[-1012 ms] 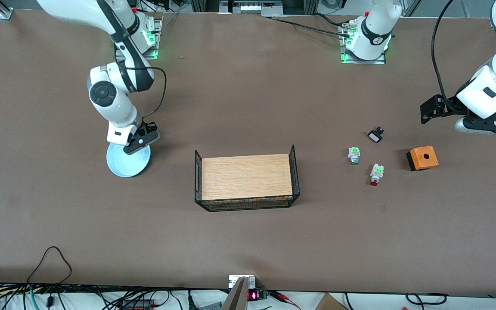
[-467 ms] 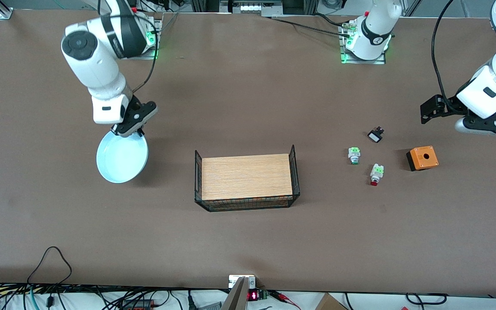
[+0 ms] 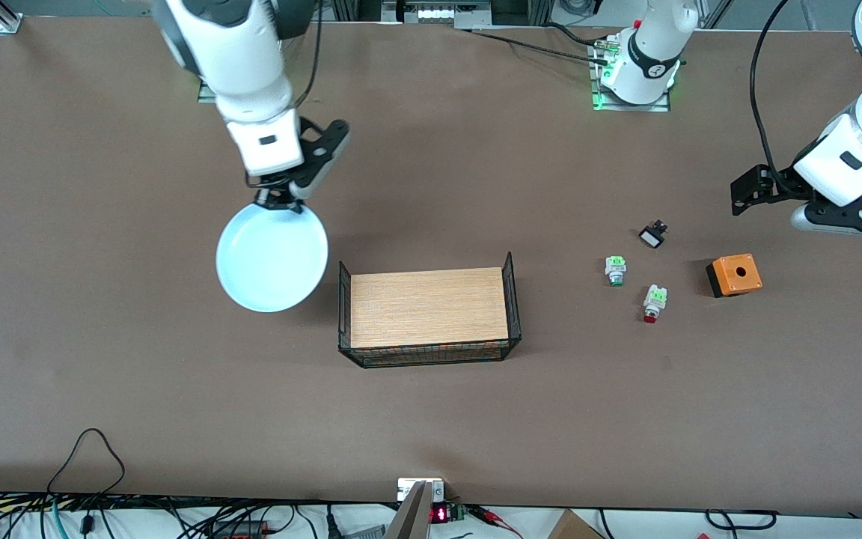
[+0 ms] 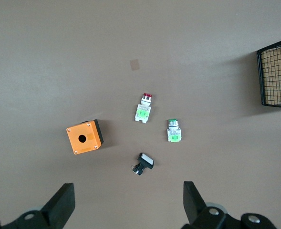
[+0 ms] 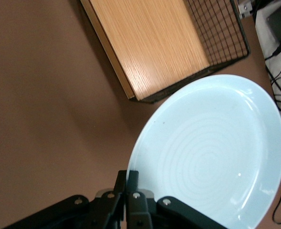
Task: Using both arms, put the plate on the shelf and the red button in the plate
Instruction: 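Lift the plate with the right gripper and carry it onto the wooden tray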
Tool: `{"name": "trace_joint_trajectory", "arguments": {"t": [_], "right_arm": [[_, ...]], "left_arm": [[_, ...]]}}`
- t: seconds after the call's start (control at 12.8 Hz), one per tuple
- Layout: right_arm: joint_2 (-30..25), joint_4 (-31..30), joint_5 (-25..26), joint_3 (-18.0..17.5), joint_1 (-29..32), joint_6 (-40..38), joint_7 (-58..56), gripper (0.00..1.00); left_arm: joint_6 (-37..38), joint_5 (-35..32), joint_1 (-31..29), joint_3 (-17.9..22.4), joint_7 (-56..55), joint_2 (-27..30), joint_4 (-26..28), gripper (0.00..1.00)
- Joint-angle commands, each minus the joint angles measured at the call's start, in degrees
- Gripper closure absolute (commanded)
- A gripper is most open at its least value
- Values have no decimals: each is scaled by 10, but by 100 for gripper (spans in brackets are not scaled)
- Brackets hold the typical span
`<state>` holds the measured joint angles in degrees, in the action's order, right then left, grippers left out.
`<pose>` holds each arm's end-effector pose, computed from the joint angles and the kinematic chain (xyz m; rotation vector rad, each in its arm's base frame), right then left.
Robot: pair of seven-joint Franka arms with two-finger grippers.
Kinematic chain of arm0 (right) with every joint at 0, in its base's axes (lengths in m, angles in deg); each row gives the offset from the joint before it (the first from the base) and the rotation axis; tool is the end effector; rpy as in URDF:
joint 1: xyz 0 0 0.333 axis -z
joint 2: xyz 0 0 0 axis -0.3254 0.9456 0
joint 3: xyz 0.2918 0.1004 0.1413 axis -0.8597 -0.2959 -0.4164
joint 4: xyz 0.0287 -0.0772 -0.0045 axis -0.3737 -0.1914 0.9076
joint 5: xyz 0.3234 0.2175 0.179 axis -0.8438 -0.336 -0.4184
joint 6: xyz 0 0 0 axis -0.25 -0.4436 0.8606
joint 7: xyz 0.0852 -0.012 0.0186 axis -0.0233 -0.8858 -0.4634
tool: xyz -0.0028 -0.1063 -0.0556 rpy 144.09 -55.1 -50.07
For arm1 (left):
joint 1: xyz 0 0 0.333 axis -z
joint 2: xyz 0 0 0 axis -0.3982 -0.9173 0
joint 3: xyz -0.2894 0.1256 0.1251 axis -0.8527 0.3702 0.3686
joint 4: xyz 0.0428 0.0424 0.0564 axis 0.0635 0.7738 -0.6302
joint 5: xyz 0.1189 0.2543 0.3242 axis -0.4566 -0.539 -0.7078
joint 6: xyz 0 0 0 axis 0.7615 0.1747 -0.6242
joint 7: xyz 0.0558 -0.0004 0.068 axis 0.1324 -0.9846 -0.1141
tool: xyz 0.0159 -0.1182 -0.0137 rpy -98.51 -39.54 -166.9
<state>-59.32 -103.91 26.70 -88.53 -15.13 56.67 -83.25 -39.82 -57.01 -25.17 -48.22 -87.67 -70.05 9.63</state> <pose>0.5326 0.3714 0.5090 2.4516 1.6896 0.2333 0.6054 -0.0356 0.5775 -3.1016 0.1490 0.0216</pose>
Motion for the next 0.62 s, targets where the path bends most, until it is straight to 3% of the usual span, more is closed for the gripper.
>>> {"name": "trace_joint_trajectory", "arguments": {"t": [0.0,0.54], "right_arm": [[66,82,29,6,-40,-16,-11,100],[220,213,87,8,-125,-7,-4,100]], "left_arm": [[5,8,2,3,-3,8,4,0],[5,13,3,3,2,4,3,0]]}}
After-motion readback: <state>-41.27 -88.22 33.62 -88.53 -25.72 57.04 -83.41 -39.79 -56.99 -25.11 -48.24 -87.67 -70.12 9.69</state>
